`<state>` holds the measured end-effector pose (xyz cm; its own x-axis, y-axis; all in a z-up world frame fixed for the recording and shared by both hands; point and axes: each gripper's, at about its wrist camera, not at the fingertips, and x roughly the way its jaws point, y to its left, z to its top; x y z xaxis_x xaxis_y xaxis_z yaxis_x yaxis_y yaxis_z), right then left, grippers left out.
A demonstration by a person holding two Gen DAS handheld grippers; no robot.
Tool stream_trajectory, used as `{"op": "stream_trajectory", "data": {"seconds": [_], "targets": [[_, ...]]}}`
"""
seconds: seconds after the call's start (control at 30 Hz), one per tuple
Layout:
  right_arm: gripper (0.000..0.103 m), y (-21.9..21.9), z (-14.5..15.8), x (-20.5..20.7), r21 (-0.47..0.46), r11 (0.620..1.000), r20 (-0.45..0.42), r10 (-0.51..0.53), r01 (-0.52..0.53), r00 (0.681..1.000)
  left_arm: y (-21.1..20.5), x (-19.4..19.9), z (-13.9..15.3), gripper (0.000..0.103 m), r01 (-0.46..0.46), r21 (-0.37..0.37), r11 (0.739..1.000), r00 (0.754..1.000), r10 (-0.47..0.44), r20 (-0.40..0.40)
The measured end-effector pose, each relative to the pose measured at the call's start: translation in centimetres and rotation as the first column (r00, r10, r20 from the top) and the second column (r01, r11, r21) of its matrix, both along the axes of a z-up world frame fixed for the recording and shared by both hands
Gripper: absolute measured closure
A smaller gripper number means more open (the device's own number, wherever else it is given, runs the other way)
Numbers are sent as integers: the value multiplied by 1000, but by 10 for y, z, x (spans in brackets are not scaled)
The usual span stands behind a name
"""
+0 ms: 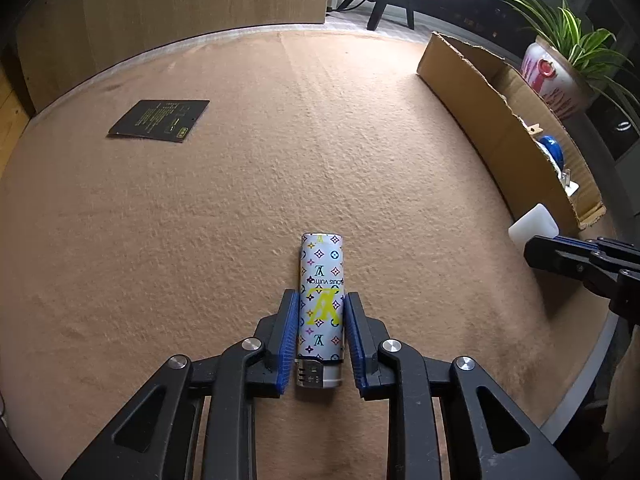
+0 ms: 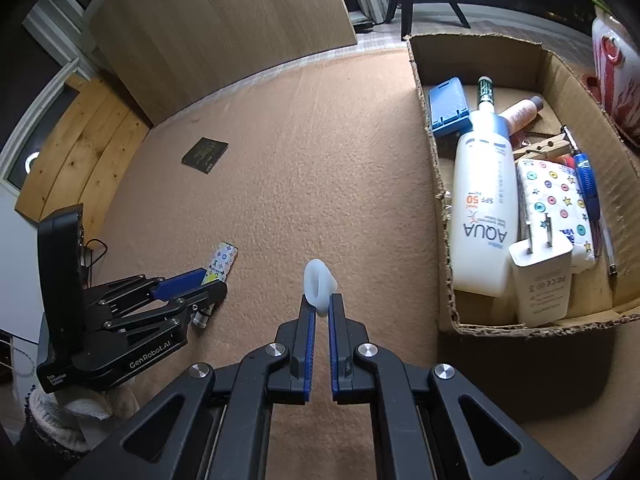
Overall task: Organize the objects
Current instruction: 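Carry the lighter and white cap into the box and release both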
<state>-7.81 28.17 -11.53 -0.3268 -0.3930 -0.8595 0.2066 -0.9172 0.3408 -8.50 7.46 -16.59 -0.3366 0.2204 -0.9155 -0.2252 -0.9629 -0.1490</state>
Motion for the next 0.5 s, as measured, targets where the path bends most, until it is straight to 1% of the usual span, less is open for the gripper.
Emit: {"op": "stream_trajectory", "data": {"seconds": [0.1, 0.27, 0.37, 0.5], "targets": [[97, 7, 8, 3, 0, 1000, -21, -9, 9, 1000, -2, 1, 4, 78, -16, 36, 999, 1000, 16, 11], [97, 30, 28, 5, -12, 999, -64, -50, 49, 997, 3, -1, 22, 78, -19, 82, 996, 1000, 20, -6], [97, 48, 42, 4, -7, 997, -98, -79, 79, 992, 11, -7, 39, 78, -6, 101, 995, 999, 10, -37], [97, 75, 54, -3, 9, 991, -134, -131, 133, 982, 37, -21, 64, 78, 41, 122, 992, 996, -30, -89]]}}
